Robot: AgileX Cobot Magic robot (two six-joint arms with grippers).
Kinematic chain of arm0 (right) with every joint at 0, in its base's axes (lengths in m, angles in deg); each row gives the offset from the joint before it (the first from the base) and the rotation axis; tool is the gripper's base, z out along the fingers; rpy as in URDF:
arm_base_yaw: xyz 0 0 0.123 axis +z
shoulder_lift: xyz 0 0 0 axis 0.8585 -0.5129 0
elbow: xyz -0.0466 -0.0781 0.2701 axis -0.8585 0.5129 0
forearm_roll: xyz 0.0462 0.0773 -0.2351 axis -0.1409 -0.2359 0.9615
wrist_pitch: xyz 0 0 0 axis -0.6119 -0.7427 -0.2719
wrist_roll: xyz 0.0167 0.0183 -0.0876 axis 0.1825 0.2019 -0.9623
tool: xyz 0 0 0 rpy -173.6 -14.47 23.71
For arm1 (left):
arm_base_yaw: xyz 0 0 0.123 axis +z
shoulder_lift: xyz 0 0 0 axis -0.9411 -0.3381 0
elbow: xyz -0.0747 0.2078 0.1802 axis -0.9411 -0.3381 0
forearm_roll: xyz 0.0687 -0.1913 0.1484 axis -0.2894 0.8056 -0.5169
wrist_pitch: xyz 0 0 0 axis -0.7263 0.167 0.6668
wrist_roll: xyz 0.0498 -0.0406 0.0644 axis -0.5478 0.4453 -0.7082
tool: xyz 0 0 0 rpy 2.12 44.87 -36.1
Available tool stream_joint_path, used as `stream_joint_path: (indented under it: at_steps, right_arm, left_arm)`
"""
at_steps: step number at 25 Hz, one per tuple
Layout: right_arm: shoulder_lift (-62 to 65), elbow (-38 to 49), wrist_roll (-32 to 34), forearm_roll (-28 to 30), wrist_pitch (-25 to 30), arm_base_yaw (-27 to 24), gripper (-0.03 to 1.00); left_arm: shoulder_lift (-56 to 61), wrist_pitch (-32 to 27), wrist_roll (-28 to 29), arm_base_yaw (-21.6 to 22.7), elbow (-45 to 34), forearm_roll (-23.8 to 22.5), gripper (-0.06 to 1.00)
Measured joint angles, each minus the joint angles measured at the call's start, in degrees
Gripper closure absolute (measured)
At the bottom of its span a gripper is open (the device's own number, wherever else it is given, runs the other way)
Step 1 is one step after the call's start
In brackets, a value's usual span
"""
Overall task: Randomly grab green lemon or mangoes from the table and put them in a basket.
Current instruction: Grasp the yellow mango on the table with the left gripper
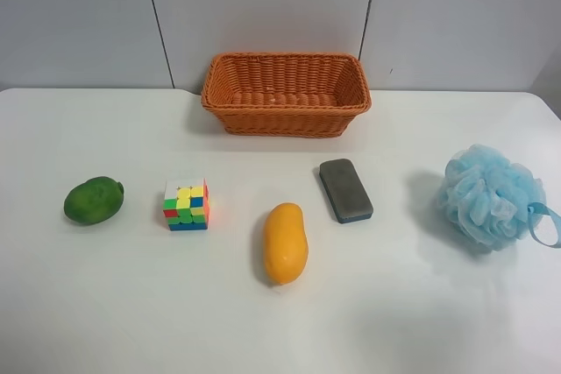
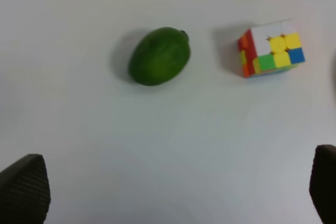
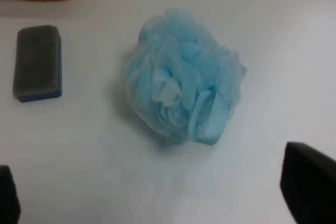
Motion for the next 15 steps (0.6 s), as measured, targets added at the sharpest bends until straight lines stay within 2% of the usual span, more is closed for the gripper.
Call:
stream_joint_path:
  at_steps: [7,15]
  right_arm:
    - [0.0,0.0,0.0,0.0,0.0,0.0,-0.02]
    - [0.0,0.0,0.0,0.0,0.0,0.0,-0.02]
  left_arm:
    - [-10.7,4.1,8.4,-10.3,0.8,-1.0,-0.05]
    - [-20.5,8.1,24.8,-26.0,0.8,-6.8,-0.05]
